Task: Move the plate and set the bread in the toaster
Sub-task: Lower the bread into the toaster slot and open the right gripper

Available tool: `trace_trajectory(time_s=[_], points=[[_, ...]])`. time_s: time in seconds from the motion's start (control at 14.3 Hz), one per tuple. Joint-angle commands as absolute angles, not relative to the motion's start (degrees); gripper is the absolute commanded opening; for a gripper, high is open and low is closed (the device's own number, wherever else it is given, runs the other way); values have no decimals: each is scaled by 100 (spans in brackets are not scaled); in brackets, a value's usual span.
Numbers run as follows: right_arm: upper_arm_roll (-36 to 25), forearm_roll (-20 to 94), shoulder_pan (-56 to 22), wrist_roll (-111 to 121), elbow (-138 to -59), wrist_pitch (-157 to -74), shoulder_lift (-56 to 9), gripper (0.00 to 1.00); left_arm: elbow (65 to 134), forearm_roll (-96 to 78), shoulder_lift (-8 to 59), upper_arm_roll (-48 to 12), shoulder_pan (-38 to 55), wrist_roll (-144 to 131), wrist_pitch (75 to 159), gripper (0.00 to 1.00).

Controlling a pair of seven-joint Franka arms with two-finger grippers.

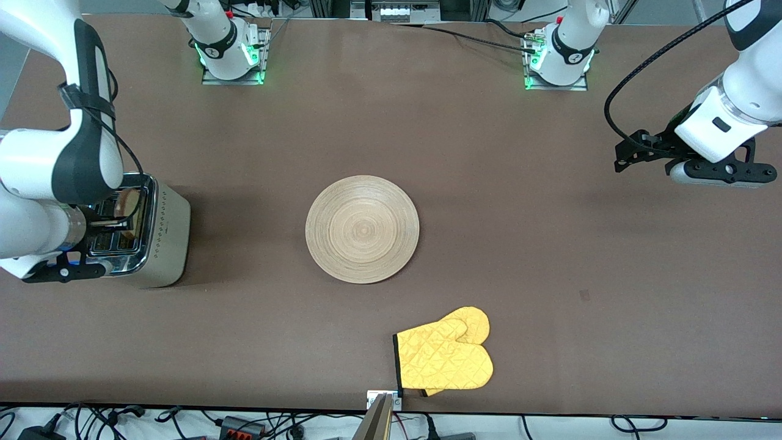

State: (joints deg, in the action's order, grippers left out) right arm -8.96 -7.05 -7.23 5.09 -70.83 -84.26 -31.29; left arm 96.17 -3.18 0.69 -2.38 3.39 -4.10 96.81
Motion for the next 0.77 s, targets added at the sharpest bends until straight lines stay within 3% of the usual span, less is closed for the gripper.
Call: trace_trajectory(time_s=[0.0,0.28,0.7], points=[[-931,-135,-694,439,-6866,-7868,-2752,100,9642,-185,9,-281,316,-378,9650,100],[-958,315,-686,431,-5960,-6918,-2751,100,9642,-185,9,-281,316,-378,9650,100],[-914,598,-633,212,-5985,-6778,-2461,100,9642,-185,9,-272,316,-378,9650,100]])
